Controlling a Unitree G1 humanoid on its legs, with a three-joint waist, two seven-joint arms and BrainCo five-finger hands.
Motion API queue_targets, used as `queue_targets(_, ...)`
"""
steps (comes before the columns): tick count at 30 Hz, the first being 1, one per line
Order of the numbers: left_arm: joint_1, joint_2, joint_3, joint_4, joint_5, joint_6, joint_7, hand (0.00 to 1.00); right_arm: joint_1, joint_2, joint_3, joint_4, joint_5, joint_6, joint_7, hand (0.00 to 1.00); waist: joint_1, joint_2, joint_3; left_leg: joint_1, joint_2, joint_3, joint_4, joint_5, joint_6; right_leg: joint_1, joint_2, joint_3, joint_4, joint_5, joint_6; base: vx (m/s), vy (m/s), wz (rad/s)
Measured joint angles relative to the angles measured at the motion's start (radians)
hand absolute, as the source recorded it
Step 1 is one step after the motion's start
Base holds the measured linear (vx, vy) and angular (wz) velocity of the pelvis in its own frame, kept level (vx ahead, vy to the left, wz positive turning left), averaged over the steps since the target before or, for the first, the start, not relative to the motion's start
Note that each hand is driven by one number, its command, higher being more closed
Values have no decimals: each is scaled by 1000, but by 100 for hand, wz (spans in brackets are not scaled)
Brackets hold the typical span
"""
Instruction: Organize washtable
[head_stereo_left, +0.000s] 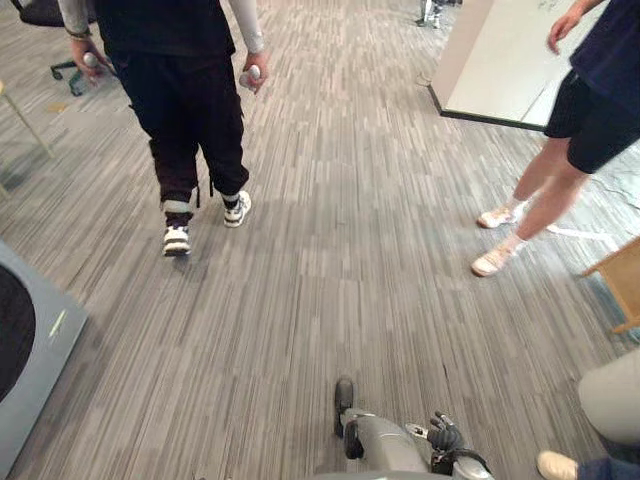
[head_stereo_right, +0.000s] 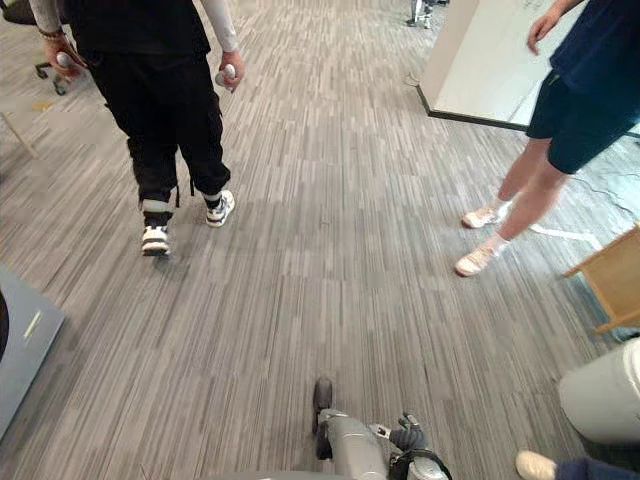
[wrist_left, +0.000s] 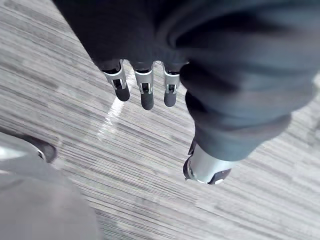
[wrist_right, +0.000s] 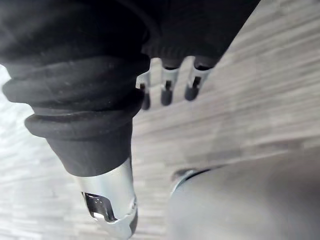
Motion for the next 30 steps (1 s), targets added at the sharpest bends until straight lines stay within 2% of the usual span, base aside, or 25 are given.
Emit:
queue_targets(1, -8, -4, 14, -3, 0, -3, -1, 0, 0, 0, 0, 0, -5, -2, 0, 0, 1, 7, -1, -27, 0, -9, 54, 52, -9, 8, 11, -6, 6, -17, -3, 713, -191, -8)
queue_targets(2, -11, -19, 46, -7, 0, -12, -2, 0, 1, -4, 2, 0, -6, -1, 1, 0, -6, 9, 0, -92, 1, -27, 187, 199, 8, 43, 28, -9, -5, -57, -12, 727, -175, -11)
queue_targets(3, -11, -33, 81, -6, -1, -9, -2, 0, 7, 0, 10, -3, -4, 0, 0, 0, -3, 13, 3, -175, 7, -34, 356, 394, -17, 110, 46, 5, -47, -83, -21, 732, -157, -18)
queue_targets(4, -11, -35, 89, -7, 0, -9, -3, 0, 7, -1, 14, -1, -5, 2, -2, 0, 2, 14, 9, -220, 24, -23, 452, 381, -18, 150, 58, 13, -72, -91, -29, 699, -139, -15)
queue_targets(5, -10, -26, 97, -9, -2, -12, -2, 0, 7, -3, 38, 2, -5, 15, -1, 0, 10, 4, 30, -300, 82, 53, 620, 269, 13, 248, 78, 30, -129, -101, -44, 720, -167, -18)
queue_targets(6, -4, -9, 89, -8, -2, -9, 0, 0, 7, -2, 73, 28, -6, 21, -1, 0, 32, -20, 40, -354, 117, 109, 704, 185, 24, 343, 79, 49, -175, -107, -51, 672, -165, -15)
queue_targets(8, 11, -4, 54, -25, -2, -7, 1, 0, 8, -3, 106, 44, -6, 31, -1, 0, 58, -36, 48, -456, 118, 146, 709, 97, 14, 449, 66, 90, -227, -135, -48, 528, -78, -21)
queue_targets(10, 21, -5, 19, -39, -3, -8, 1, 0, -5, -17, 124, 44, -7, 36, 0, 0, 63, -29, 52, -564, 88, 133, 605, 33, -17, 513, 58, 108, -242, -184, -31, 401, 25, -15)
queue_targets(11, 34, -6, -4, -44, -4, -9, 1, 0, -18, -20, 127, 43, -7, 36, -1, 0, 64, -11, 59, -614, 55, 131, 463, 24, -20, 538, 47, 124, -237, -225, -27, 336, 117, -16)
queue_targets(12, 42, -6, -19, -44, -4, -9, 2, 0, -24, -23, 134, 41, -7, 36, -1, 0, 69, -13, 57, -646, 3, 126, 275, 35, -28, 554, 27, 136, -226, -259, -17, 325, 139, -20)
queue_targets(13, 47, -6, -27, -44, -4, -10, 1, 0, -23, -25, 134, 38, -7, 35, -1, 0, 76, -12, 56, -654, -17, 120, 166, 54, -45, 562, 17, 145, -224, -275, -12, 290, 130, -37)
queue_targets(14, 55, -5, -32, -44, -4, -11, 0, 0, -20, -24, 134, 39, -8, 35, -2, 0, 96, -7, 53, -655, -44, 119, 77, 156, -28, 578, -3, 172, -223, -296, -4, 492, 202, -61)
queue_targets(15, 78, -4, -32, -43, -4, -11, 1, 0, -10, -19, 144, 38, -10, 35, -2, 0, 119, -16, 17, -649, -85, 127, 23, 228, 13, 589, -42, 210, -234, -322, 21, 552, 222, -50)
queue_targets(16, 86, -6, -31, -39, -4, -11, 1, 0, -13, -18, 147, 38, -10, 33, -1, 0, 114, -22, 8, -644, -94, 133, 35, 221, 30, 589, -56, 207, -230, -332, 29, 699, 266, -33)
queue_targets(17, 76, -10, -26, -26, -3, -11, 0, 0, -18, -23, 148, 38, -17, 33, -1, 0, 113, -15, 17, -637, -94, 163, 79, 198, 77, 596, -66, 211, -196, -335, 37, 452, 177, -7)
queue_targets(18, 76, -11, -17, -25, -3, -9, 0, 0, -18, -18, 148, 38, -24, 31, 0, 0, 114, -17, 18, -648, -95, 180, 133, 195, 80, 591, -75, 219, -158, -340, 45, 509, 217, -24)
queue_targets(19, 77, -13, 2, -23, -4, -10, 0, 0, -15, -11, 135, 44, -41, 25, -1, 0, 118, -10, 28, -695, -96, 213, 265, 176, 79, 582, -86, 246, -58, -359, 80, 404, 196, -47)
queue_targets(20, 92, -29, 8, -17, -10, -11, 2, 0, 4, -19, 131, 48, -44, 27, 0, 0, 121, 4, -2, -649, -85, 182, 147, 167, 79, 526, -78, 257, 126, -418, 164, 388, 175, -63)
queue_targets(21, 102, -28, 5, -13, -20, -12, 3, 0, 10, -20, 131, 48, -44, 27, 0, 0, 122, 19, -5, -621, -86, 192, 133, 108, 141, 481, -71, 254, 299, -434, 204, 371, 159, -63)
queue_targets(22, 101, 1, -24, 1, -27, -6, 3, 0, 15, -13, 125, 44, -44, 24, 0, 0, 106, -28, 16, -554, -143, 220, 137, 57, 149, 403, -116, 288, 574, -394, 270, 342, 124, -23)
queue_targets(23, 99, 9, -39, 1, -33, -6, 1, 0, 19, -16, 114, 42, -44, 24, 0, 0, 91, -40, 15, -517, -156, 215, 135, 38, 154, 392, -132, 282, 634, -342, 290, 434, 146, 3)
queue_targets(24, 96, 12, -72, -6, -36, -6, -1, 0, 34, -18, 87, 46, -35, 29, 0, 0, 83, -27, 21, -449, -168, 205, 114, 17, 156, 371, -156, 231, 741, -238, 259, 382, 122, 10)
queue_targets(26, 84, 15, -74, -6, -41, -6, -1, 0, 43, -15, 60, 35, -35, 20, 2, 0, 79, -32, 23, -351, -176, 191, 70, -3, 164, 330, -203, 122, 853, -287, 152, 409, 111, 7)
queue_targets(28, 71, 24, -80, -5, -41, -6, -5, 0, 43, -10, 29, 35, -35, 14, 2, 0, 75, -31, 25, -270, -170, 167, 15, -8, 169, 301, -204, 54, 812, -374, 126, 309, 38, 33)
queue_targets(30, 58, 22, -77, -5, -41, -6, -15, 0, 28, -7, 18, 35, -34, 8, 4, 0, 51, -28, 27, -183, -152, 127, -36, -33, 164, 247, -178, 2, 576, -444, 127, 437, -9, 52)
